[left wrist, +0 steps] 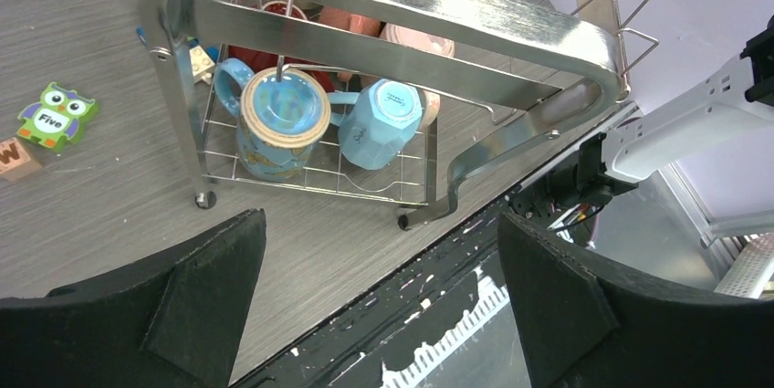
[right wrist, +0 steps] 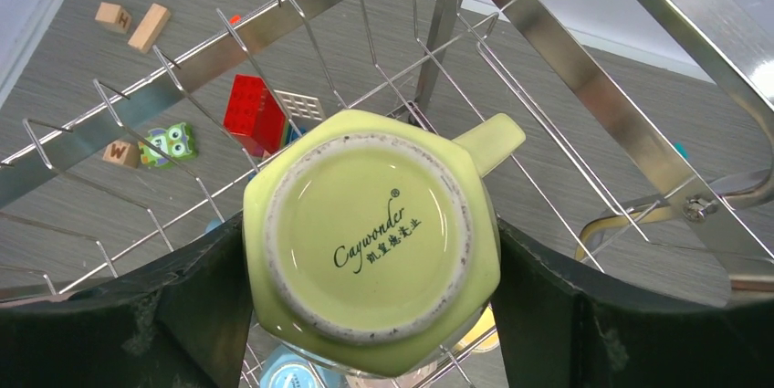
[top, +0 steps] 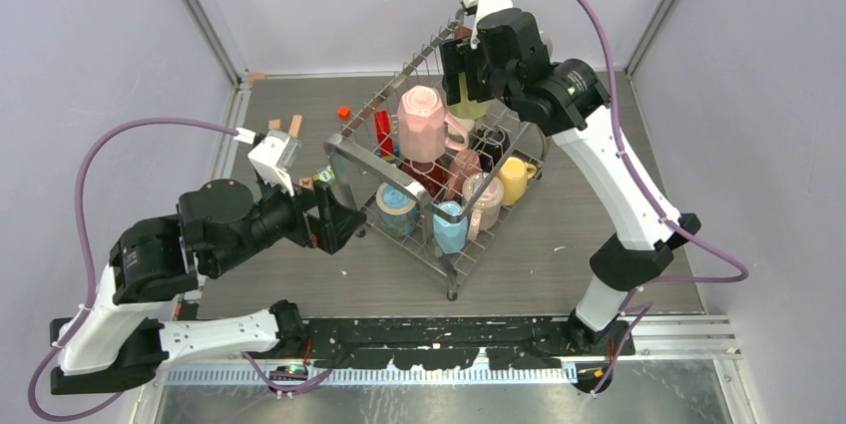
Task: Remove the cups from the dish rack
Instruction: Unload the cup from the dish rack.
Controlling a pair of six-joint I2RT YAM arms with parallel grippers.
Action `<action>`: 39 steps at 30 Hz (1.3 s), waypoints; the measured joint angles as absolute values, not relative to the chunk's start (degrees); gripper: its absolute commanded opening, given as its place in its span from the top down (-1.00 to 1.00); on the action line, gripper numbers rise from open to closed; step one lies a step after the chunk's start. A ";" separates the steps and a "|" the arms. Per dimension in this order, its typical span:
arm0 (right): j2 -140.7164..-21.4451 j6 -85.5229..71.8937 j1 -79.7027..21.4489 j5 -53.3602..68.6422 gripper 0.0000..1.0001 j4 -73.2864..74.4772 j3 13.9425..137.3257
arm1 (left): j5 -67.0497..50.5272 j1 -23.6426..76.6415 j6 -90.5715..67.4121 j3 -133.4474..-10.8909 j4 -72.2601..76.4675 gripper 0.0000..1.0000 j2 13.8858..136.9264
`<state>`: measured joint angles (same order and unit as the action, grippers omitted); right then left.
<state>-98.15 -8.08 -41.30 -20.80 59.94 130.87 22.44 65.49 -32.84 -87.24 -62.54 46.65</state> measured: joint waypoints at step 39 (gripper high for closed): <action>-73.69 -35.92 -41.41 -7.84 0.44 50.76 119.35 | 10.68 65.49 -38.28 -79.61 -25.04 -0.98 49.19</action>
